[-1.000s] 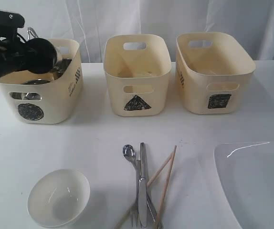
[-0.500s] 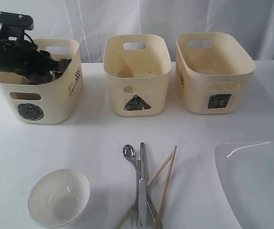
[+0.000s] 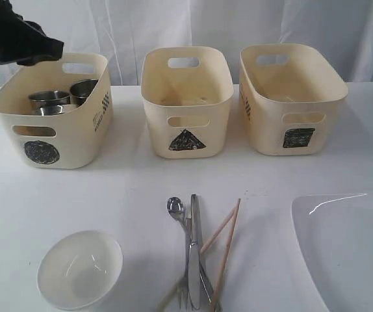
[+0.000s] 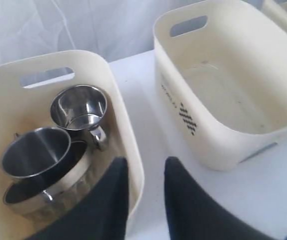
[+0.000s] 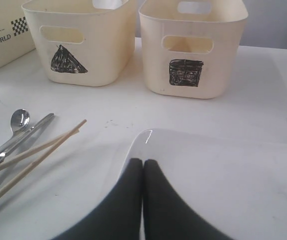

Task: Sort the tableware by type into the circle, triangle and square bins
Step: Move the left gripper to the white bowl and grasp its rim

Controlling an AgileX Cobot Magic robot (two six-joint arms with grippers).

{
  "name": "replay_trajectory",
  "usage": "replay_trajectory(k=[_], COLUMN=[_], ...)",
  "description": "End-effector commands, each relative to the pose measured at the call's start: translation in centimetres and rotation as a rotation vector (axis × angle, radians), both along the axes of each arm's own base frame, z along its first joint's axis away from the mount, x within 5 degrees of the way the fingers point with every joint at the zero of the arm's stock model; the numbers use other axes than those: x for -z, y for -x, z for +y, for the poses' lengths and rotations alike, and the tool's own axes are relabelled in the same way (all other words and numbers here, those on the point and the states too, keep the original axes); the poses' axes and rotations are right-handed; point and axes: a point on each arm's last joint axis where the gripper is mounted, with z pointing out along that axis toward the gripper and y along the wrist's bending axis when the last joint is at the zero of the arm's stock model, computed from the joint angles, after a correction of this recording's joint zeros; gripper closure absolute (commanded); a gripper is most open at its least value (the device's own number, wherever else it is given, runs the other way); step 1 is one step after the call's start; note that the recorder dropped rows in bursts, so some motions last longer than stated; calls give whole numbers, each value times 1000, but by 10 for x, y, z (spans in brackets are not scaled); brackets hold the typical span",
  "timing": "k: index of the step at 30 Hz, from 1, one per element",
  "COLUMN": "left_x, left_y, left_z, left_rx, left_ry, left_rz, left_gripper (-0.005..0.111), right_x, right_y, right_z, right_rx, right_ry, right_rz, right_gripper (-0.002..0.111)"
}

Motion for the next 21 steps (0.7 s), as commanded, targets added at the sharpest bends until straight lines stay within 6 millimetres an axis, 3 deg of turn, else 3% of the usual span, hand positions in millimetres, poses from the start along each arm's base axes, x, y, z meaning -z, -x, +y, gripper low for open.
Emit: replay_trajectory(k=[1,6,11,21], left_x=[-11,5,36,103], left_y=[31,51,71,90], left_z=[-3,-6,-6,2], left_rx=[119,260,338,267], left_ry=[-20,-70,-88,-96], left_rz=[117,342,566,707], left_gripper=[106,107,107,103], right_x=[0,0,0,0], right_y=[0,0,0,0], right_z=[0,0,0,0], right_rx=[1,1,1,1], right_ry=[-8,-8,-8,-8], right_rz=[-4,-4,-4,-4], right_gripper=[108,108,108,108])
